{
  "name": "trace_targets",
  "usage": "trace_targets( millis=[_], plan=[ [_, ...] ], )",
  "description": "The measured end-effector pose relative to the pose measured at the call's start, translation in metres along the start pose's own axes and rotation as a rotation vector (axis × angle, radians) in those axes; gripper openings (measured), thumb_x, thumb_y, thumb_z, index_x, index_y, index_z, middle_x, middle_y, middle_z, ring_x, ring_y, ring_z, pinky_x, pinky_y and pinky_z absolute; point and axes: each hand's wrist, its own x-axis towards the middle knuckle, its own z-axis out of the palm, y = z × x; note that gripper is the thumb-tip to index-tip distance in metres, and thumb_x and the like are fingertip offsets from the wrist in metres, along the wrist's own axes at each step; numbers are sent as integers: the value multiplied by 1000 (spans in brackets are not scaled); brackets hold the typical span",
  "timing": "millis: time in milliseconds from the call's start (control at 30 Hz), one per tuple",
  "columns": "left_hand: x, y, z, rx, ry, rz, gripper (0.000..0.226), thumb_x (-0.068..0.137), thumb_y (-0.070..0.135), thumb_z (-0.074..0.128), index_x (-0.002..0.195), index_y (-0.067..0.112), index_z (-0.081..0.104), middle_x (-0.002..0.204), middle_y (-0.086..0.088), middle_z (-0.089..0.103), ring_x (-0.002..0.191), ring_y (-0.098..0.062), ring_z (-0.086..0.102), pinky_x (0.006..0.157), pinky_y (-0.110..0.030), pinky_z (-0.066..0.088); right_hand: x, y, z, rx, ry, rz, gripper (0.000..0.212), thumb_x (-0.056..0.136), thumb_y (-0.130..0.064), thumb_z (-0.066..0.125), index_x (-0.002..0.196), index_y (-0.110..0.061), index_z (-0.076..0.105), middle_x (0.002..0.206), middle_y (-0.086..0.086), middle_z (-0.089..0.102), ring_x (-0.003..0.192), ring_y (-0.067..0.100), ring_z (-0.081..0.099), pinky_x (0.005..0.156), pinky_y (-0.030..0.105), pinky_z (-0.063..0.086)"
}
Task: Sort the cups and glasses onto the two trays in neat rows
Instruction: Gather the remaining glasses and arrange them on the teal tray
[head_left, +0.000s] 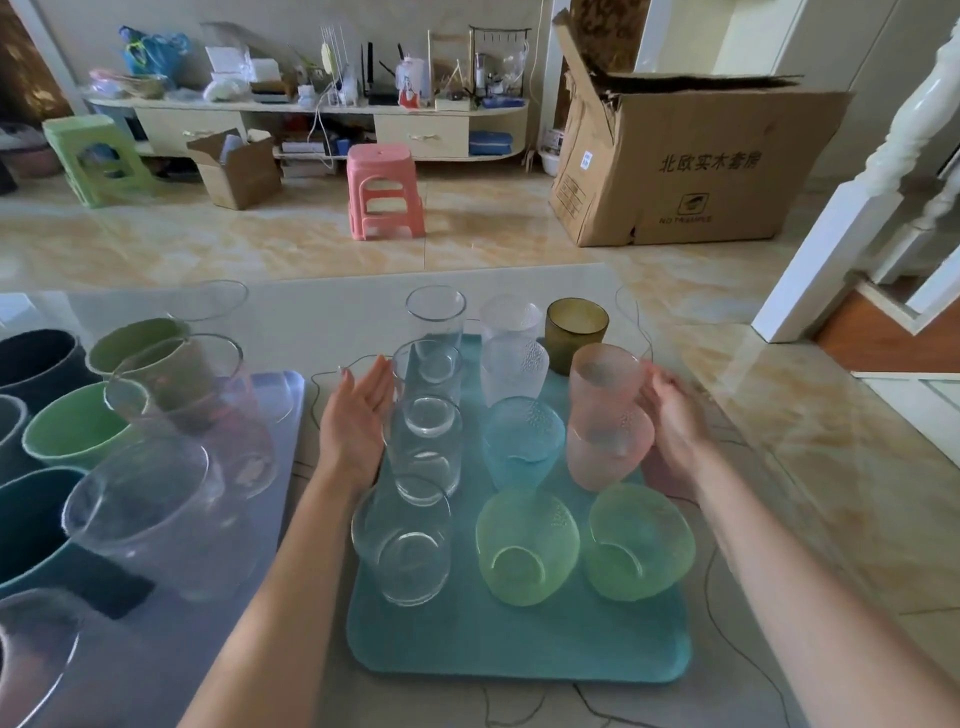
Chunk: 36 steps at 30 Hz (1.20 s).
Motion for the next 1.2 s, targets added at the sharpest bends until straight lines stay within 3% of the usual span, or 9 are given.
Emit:
trace_targets(
  millis=[233, 333, 433, 500, 600, 667, 867, 967, 1200],
  plan=[
    [41, 3, 9, 118, -61, 56, 54, 101, 40, 10, 128, 11, 47, 133, 0, 49, 126, -14, 42, 85, -20, 41, 23, -23, 25, 166, -115, 11, 64, 98, -52, 8, 149, -15, 21, 158, 2, 14, 144, 22, 21, 117, 49, 19],
    [54, 4, 12, 134, -80, 72, 53, 100, 41, 10, 116, 20, 55, 141, 0, 45, 139, -11, 30, 98, -22, 35, 38, -21, 30, 284, -146, 16, 67, 96, -55, 7, 147, -15, 25, 154, 1, 25, 143, 15, 22, 112, 36, 31],
    [64, 2, 8, 144, -91, 89, 58, 99, 45, 11, 122, 20, 58, 130, 5, 52, 138, -12, 31, 112, -28, 24, 44, -20, 34, 421, -203, 34, 64, 88, -66, 31, 127, -20, 52, 112, -10, 54, 110, 3, 49, 72, 21, 56],
    [67, 0, 8, 201, -96, 104, 60, 98, 46, 8, 140, 15, 38, 139, 3, 46, 138, -12, 30, 111, -30, 21, 48, -20, 33, 485, -209, 54, 59, 85, -66, 36, 119, -22, 56, 120, -9, 56, 111, 2, 52, 81, 25, 56],
    [69, -4, 8, 269, -115, 109, 60, 99, 46, 9, 141, 14, 36, 148, -1, 38, 139, -13, 31, 118, -35, 16, 52, -20, 32, 510, -262, 81, 74, 84, -64, 29, 140, -17, 40, 148, -3, 38, 129, 15, 45, 89, 35, 54],
    [70, -5, 8, 295, -120, 104, 59, 99, 47, 9, 140, 16, 38, 149, 1, 37, 140, -12, 31, 120, -40, 12, 51, -18, 34, 518, -356, 75, 82, 77, -65, 32, 144, -19, 34, 143, 1, 45, 114, 18, 60, 73, 34, 58],
    [72, -5, 10, 358, -127, 111, 59, 100, 40, 5, 145, 10, 27, 154, -3, 28, 143, -16, 25, 120, -39, 13, 48, -15, 39, 443, -423, 0, 82, 76, -68, 29, 140, -18, 42, 136, 13, 54, 121, 29, 55, 87, 37, 53],
    [73, -4, 9, 388, -132, 107, 59, 100, 41, 5, 146, 10, 26, 154, -4, 27, 143, -18, 23, 120, -40, 13, 44, -17, 41, 454, -396, 19, 80, 76, -65, 28, 139, -17, 43, 130, 11, 59, 111, 26, 62, 80, 34, 56],
    [68, -1, 14, 449, -142, 111, 57, 100, 38, 2, 147, 11, 22, 155, -5, 24, 145, -18, 20, 120, -39, 10, 39, -17, 38, 468, -334, 38, 67, 95, -55, 16, 103, -19, 72, 96, 6, 74, 84, 19, 72, 62, 27, 57]
  ],
)
